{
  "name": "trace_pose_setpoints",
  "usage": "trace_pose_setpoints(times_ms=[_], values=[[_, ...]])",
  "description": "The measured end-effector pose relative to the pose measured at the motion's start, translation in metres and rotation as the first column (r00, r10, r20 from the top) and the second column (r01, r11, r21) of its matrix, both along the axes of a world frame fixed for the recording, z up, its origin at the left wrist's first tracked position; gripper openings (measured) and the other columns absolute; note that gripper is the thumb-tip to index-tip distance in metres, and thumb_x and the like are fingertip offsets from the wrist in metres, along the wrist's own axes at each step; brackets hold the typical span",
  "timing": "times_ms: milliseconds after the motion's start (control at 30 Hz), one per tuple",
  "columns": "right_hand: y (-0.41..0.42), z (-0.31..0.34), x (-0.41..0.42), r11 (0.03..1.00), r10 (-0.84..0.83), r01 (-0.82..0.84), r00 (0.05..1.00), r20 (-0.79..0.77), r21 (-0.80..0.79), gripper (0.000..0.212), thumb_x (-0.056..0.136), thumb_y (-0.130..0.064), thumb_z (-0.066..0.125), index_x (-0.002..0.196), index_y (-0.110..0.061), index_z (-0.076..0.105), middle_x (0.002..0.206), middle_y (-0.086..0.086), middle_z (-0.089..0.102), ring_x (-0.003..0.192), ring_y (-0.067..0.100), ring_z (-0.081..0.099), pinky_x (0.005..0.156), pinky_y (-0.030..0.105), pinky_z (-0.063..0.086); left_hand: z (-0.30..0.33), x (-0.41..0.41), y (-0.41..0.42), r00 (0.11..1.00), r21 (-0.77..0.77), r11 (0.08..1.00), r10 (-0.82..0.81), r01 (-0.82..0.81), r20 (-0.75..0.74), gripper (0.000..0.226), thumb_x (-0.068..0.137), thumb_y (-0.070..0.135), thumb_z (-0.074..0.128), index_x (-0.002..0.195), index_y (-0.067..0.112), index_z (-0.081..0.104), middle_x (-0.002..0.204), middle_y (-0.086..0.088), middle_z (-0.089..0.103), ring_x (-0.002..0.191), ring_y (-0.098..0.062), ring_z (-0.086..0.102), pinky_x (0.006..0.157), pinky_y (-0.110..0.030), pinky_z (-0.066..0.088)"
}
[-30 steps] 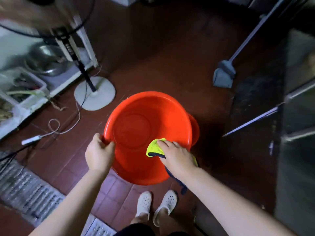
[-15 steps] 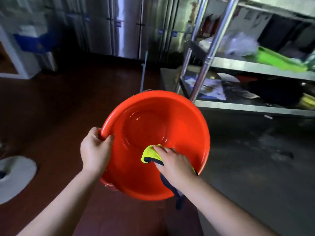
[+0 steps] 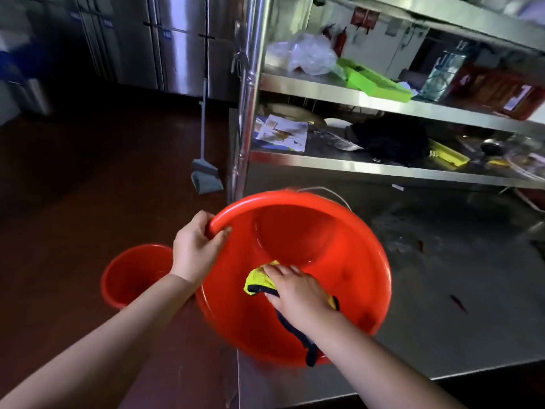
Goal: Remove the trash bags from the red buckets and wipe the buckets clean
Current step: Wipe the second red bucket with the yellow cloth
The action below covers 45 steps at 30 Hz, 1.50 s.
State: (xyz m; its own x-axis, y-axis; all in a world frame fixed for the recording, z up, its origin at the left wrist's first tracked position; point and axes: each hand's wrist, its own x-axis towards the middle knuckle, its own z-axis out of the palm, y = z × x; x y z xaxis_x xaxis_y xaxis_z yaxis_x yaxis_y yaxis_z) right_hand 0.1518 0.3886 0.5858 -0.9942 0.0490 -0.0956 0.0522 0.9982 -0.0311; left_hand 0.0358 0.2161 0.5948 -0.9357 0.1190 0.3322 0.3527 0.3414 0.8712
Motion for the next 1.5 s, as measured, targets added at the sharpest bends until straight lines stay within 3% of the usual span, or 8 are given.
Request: trace_pose_setpoints(times_ms=[233,467,700,900,1000,1133,1267,1500], values=[[0.026,-0.107,0.043,1.0,-0.027,0.029,0.958,0.284,-0.003,0.058,0.093,-0.053,0.038,0.145,-0.027,0.031,0.157,0.001,0.02,0.146,0.018,0.004,0.115,0.047,-0.006,-0.027,0.026,0.016,0.999,-0.129,0.991,-0.043,0.042,-0.002,0.02,0.084,0.024,0.067,0.084,0.026,0.047,0.071,0.011,0.053,0.068,-0.014,0.055,0.06,-0.033,0.042],[0.013,-0.127,0.039,0.992,-0.125,0.115,0.958,0.258,0.051,0.066,0.092,-0.061,0.028,0.149,-0.03,0.017,0.159,0.005,0.011,0.146,0.024,0.002,0.112,0.053,-0.013,-0.08,0.037,-0.007,0.969,-0.133,0.99,-0.013,0.047,0.246,0.03,0.084,0.016,0.067,0.1,0.017,0.041,0.091,-0.005,0.056,0.082,-0.021,0.055,0.071,-0.033,0.042],[-0.01,-0.143,0.023,0.973,-0.23,0.209,0.923,0.308,0.101,0.072,0.092,-0.065,0.021,0.149,-0.035,-0.01,0.159,0.004,-0.014,0.144,0.03,-0.017,0.112,0.057,-0.013,-0.169,0.072,-0.008,0.662,0.23,0.965,-0.252,0.123,0.706,0.018,0.096,0.01,0.05,0.109,0.017,0.04,0.1,-0.01,0.059,0.097,-0.028,0.059,0.081,-0.04,0.053],[-0.064,-0.172,0.037,0.988,-0.154,0.148,0.962,0.226,0.044,0.075,0.092,-0.059,0.019,0.131,-0.037,-0.04,0.154,0.003,-0.027,0.142,0.027,-0.024,0.112,0.051,-0.015,-0.199,0.069,-0.019,0.673,0.401,0.905,-0.384,0.14,0.632,0.031,0.097,0.01,0.047,0.12,0.03,0.043,0.109,0.009,0.061,0.1,-0.006,0.059,0.082,-0.017,0.05],[-0.077,-0.174,0.046,0.985,-0.171,0.167,0.964,0.205,0.04,0.07,0.094,-0.056,0.015,0.13,-0.037,-0.042,0.154,0.001,-0.027,0.142,0.023,-0.024,0.114,0.048,-0.014,-0.202,0.072,-0.031,0.699,0.372,0.896,-0.426,0.24,0.574,0.027,0.097,0.021,0.049,0.118,0.037,0.045,0.116,0.012,0.058,0.111,-0.007,0.054,0.1,-0.03,0.042],[-0.07,-0.172,0.024,0.972,-0.227,0.234,0.957,0.18,-0.019,0.063,0.093,-0.055,0.011,0.136,-0.037,-0.031,0.157,-0.004,-0.021,0.144,0.017,-0.019,0.115,0.043,-0.011,-0.2,0.066,-0.039,0.726,0.312,0.902,-0.427,0.3,0.538,0.032,0.085,0.047,0.047,0.117,0.046,0.042,0.12,0.002,0.06,0.115,-0.018,0.055,0.102,-0.046,0.041],[-0.057,-0.178,-0.02,0.974,-0.225,0.221,0.969,0.103,0.05,0.064,0.097,-0.047,0.02,0.147,-0.031,-0.017,0.159,-0.004,-0.01,0.146,0.017,-0.007,0.116,0.041,-0.002,-0.194,0.045,-0.045,0.778,0.23,0.92,-0.39,0.316,0.492,0.019,0.082,0.05,0.045,0.094,0.065,0.042,0.088,0.008,0.061,0.079,-0.017,0.064,0.08,-0.052,0.054],[0.0,-0.188,-0.109,0.949,-0.314,0.314,0.946,0.088,0.009,0.061,0.098,-0.046,0.027,0.152,-0.023,0.009,0.16,-0.001,0.003,0.146,0.018,0.001,0.117,0.039,0.004,-0.165,-0.02,-0.062,0.804,0.014,0.885,-0.43,0.466,0.41,0.024,0.096,0.037,0.044,0.12,0.034,0.04,0.096,-0.003,0.062,0.086,-0.02,0.064,0.077,-0.044,0.055]])
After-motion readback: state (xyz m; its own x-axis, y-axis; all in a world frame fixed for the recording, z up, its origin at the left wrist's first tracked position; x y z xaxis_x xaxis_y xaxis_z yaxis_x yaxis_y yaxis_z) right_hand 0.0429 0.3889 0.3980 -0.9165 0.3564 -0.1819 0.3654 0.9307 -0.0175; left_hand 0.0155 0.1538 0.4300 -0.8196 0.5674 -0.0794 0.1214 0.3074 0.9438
